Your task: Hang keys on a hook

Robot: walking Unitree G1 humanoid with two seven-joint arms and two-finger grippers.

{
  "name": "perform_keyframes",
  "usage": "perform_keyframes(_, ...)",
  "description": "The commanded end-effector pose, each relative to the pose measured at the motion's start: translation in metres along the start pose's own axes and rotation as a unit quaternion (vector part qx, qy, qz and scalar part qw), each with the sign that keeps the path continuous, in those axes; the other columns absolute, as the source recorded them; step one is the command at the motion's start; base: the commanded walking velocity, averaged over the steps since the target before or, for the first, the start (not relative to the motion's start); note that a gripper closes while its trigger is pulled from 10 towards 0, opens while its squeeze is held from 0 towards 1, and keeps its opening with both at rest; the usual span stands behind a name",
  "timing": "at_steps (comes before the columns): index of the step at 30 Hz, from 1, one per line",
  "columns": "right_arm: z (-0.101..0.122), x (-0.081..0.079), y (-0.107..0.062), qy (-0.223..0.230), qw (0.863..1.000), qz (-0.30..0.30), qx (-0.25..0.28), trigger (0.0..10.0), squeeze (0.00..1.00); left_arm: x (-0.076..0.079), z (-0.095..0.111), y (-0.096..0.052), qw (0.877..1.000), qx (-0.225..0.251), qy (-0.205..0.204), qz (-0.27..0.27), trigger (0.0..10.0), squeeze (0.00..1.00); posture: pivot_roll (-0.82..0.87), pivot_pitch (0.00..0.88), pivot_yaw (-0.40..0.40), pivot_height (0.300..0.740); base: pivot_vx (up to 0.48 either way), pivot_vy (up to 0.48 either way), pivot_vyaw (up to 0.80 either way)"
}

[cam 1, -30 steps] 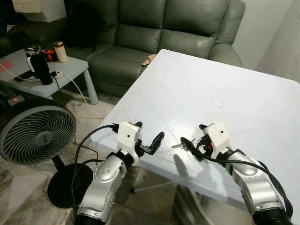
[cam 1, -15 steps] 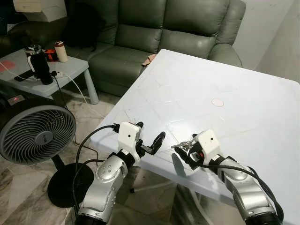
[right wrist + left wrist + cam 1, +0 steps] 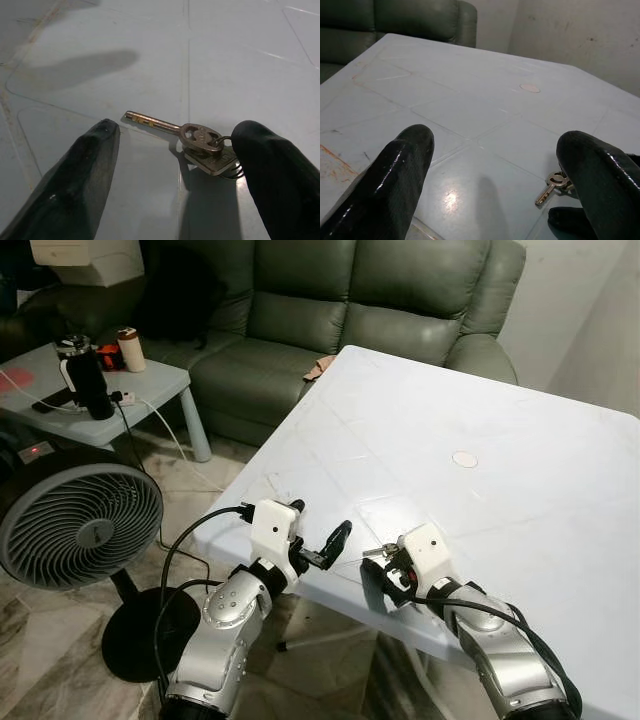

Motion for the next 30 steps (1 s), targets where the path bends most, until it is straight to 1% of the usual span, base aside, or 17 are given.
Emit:
perform_keyframes(1, 0.002, 0.009, -0.001, -0.008, 1.0, -0.025, 0.001, 0.0, 0.0, -0.003, 0.007, 0.002, 1.0, 0.008, 0.007, 0.003, 10.0, 0.0, 0.06, 0.015, -0.062, 0.74, 0.0, 0.0, 0.0)
perform_keyframes(5, 0.004, 0.016, -0.002, -0.015, 0.999, -0.045, 0.005, 0.0, 0.0, -0.003, 0.008, 0.002, 1.0, 0.008, 0.006, 0.005, 10.0, 0.0, 0.06, 0.021, -0.061, 0.74, 0.0, 0.0, 0.0)
perform_keyframes(14, 0.008, 0.018, -0.002, -0.023, 0.998, -0.055, 0.012, 0.0, 0.0, -0.004, 0.008, 0.002, 1.0, 0.007, 0.005, 0.009, 10.0, 0.0, 0.05, 0.032, -0.062, 0.74, 0.0, 0.0, 0.0)
perform_keyframes(19, 0.008, 0.018, -0.001, -0.02, 0.998, -0.057, 0.01, 0.0, 0.0, -0.005, 0.008, 0.002, 1.0, 0.007, 0.004, 0.012, 10.0, 0.0, 0.05, 0.039, -0.062, 0.74, 0.0, 0.0, 0.0)
perform_keyframes(30, 0.001, 0.019, -0.004, -0.022, 0.999, -0.048, -0.012, 0.0, 0.0, -0.008, 0.008, 0.003, 1.0, 0.007, 0.004, 0.015, 10.0, 0.0, 0.05, 0.039, -0.062, 0.74, 0.0, 0.0, 0.0)
Point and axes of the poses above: a point about 5 cm out from each wrist's last joint towards the gripper, its own y axis pointing out of the wrist towards the gripper, its own z axis along the axis of the wrist's last joint, x = y × z, the point moved 5 cm from there along y, pointing out of the wrist towards the gripper, and after that the axes turned 15 degrees about y, right-handed, at the moved point
